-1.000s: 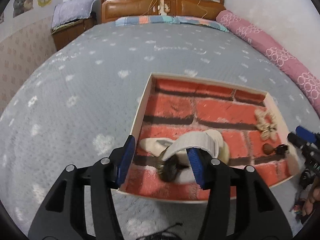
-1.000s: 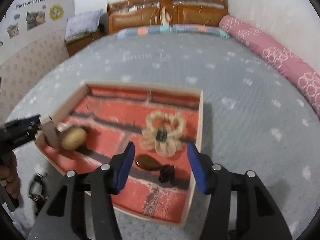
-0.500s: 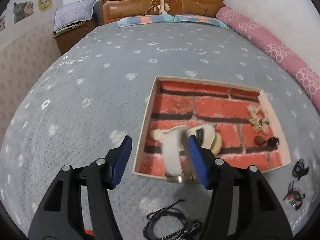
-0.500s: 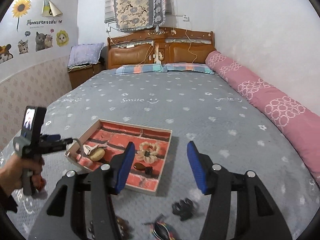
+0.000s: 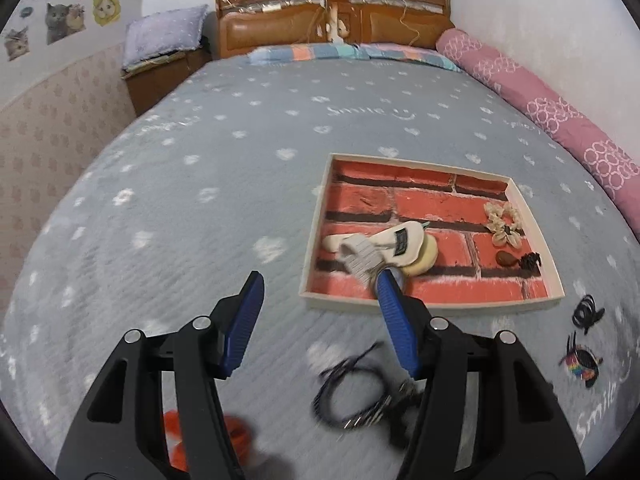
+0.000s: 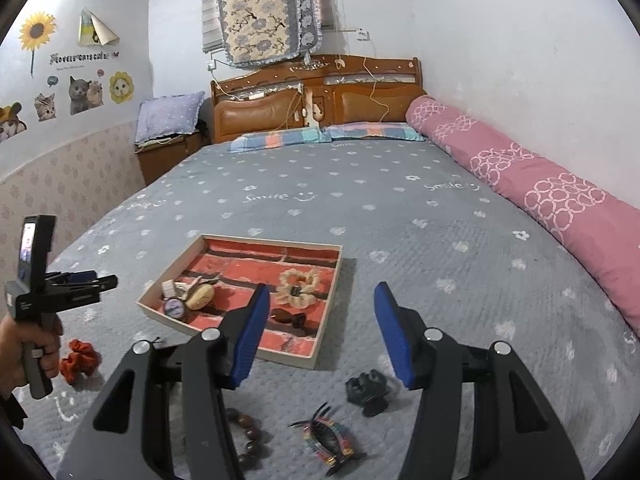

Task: Organize jewelry
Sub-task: 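Move both open tools back toward the remaining jewelry on the bed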

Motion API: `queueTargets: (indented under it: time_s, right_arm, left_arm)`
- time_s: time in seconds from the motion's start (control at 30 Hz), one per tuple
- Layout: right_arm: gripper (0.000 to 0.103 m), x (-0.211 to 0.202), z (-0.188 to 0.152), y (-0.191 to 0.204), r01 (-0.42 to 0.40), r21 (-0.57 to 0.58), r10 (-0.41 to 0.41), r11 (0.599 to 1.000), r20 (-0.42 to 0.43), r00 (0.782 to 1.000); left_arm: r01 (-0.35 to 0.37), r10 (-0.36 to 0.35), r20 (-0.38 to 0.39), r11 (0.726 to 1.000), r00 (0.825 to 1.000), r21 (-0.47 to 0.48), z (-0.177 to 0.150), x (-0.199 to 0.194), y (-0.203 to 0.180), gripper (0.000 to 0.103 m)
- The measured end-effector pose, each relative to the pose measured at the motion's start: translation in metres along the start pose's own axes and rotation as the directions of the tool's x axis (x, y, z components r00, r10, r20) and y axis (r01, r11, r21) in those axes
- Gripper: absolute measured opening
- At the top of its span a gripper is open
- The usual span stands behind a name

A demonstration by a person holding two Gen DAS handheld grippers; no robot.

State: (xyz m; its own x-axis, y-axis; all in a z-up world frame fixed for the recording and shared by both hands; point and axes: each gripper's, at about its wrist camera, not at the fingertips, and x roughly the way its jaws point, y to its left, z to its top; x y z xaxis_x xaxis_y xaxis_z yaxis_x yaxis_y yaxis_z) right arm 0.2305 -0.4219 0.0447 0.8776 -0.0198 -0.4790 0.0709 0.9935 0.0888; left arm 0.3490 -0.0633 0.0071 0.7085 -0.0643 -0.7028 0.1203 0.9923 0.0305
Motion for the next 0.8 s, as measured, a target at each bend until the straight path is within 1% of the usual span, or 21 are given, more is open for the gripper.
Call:
queueTargets:
  time_s: [0.1,0.3,0.37,0.47,0.53,0.6,0.67,0.77,0.8]
  right_arm:
    - [0.054,-0.014,-0.006,0.009,-0.007,-0.01,0.007,1.0,0.001,1.0]
    - [0.054,-0.047,-0.021,0.026,-0.015,-0.036,0.015,0.999,0.015,1.0]
    - [0.054,-0.059,-0.027,0.027,-0.015,-0.04,0.016,0.999,0.016,1.0]
    - [0.054,-0.079,-0.038,0.025,0.002,-0.061,-0.001,0.998,0.024,1.0]
    - [0.054,-0.092,-0.046,0.018,0.017,-0.065,-0.015,0.998,0.028,1.0]
    - [0.057,-0.1,-0.052,0.01,0.035,-0.063,-0.032,0.997,0.034,0.999]
    - [0.058,-0.105,-0.06,-0.003,0.043,-0.054,-0.041,0.998,0.029,0.999]
    - [0.06,-0.106,-0.069,-0.018,0.056,-0.044,-0.055,0.997,0.017,0.998]
    - [0.063,-0.104,-0.071,-0.021,0.06,-0.04,-0.06,0.997,0.013,0.998]
  left_arm:
    - [-0.008,0.01,0.046,0.999,0.999,-0.033,-0.01,-0.038,0.022,0.057]
    - [-0.028,0.034,0.097,0.997,0.995,-0.07,-0.034,-0.095,0.054,0.057]
    - [-0.028,0.039,0.116,0.995,0.992,-0.092,-0.045,-0.114,0.068,0.058]
    - [-0.066,0.081,0.124,0.991,0.989,-0.116,-0.059,-0.133,0.089,0.058]
    - [-0.078,0.098,0.134,0.987,0.986,-0.141,-0.072,-0.149,0.108,0.058]
    - [-0.101,0.12,0.135,0.984,0.984,-0.143,-0.084,-0.156,0.12,0.058]
    - [-0.11,0.129,0.131,0.984,0.983,-0.142,-0.095,-0.161,0.127,0.058]
    - [-0.135,0.151,0.122,0.982,0.981,-0.135,-0.115,-0.162,0.131,0.059]
    - [-0.136,0.153,0.118,0.981,0.981,-0.136,-0.122,-0.161,0.13,0.059]
